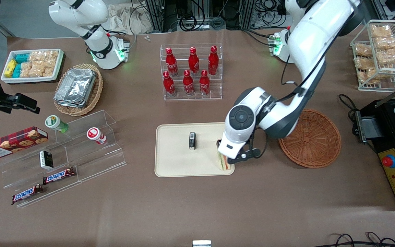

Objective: Place sandwich from basket to tray

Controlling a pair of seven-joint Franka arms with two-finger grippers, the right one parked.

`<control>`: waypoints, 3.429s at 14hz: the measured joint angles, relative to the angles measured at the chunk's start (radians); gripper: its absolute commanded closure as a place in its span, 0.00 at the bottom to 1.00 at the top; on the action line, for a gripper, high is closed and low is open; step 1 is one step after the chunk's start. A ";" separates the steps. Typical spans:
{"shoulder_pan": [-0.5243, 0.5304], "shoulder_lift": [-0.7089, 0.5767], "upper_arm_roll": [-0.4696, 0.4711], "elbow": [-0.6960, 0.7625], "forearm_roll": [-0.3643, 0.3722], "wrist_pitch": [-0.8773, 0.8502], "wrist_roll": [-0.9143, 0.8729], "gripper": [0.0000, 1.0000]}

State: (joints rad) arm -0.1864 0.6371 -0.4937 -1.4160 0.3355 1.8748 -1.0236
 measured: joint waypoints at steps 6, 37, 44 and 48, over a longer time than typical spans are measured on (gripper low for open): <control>0.234 -0.273 0.000 -0.137 -0.108 -0.125 0.312 0.00; 0.601 -0.487 0.016 -0.184 -0.308 -0.167 0.679 0.00; 0.319 -0.575 0.330 -0.206 -0.306 -0.204 0.677 0.00; 0.211 -0.634 0.451 -0.247 -0.307 -0.204 0.693 0.00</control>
State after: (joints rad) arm 0.0247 0.0028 -0.0427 -1.6629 0.0284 1.6712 -0.3306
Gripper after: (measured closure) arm 0.000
